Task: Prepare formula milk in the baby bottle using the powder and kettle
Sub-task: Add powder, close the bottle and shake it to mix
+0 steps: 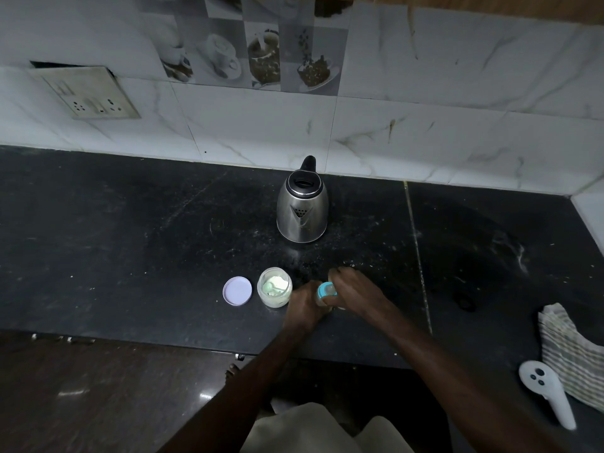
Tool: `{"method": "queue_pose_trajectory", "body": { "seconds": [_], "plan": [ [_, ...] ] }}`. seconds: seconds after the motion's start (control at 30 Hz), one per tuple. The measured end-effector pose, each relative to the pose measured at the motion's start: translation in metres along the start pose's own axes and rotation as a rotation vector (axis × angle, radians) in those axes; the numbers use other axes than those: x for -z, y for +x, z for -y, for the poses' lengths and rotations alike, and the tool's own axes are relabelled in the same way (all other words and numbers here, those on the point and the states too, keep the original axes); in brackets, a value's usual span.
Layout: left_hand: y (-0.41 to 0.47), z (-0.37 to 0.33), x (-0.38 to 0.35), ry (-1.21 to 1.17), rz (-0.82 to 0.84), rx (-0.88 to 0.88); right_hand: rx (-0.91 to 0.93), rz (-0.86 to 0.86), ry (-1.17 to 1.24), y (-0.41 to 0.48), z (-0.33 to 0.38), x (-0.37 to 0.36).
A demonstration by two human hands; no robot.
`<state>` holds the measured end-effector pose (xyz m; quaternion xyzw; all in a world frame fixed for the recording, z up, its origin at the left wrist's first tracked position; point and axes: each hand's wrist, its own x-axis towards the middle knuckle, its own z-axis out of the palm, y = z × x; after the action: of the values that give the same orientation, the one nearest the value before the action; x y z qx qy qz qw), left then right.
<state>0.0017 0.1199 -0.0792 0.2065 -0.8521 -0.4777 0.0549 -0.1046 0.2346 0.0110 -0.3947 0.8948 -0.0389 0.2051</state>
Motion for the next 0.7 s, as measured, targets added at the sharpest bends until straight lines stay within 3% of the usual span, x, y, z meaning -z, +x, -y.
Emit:
{"method": "queue_pose_trajectory", "body": {
  "seconds": [0.3, 0.7],
  "plan": [
    [0.001, 0.0049, -0.0016, -0.03, -0.031, -0.027, 0.176, -0.003, 0.078, -0.0091, -0.0039, 0.0033],
    [0.0, -0.0015, -0.0002, 0.011, -0.019, -0.006, 0.056, -0.048, -0.161, -0.0011, 0.0034, 0.0024]
  ]
}}
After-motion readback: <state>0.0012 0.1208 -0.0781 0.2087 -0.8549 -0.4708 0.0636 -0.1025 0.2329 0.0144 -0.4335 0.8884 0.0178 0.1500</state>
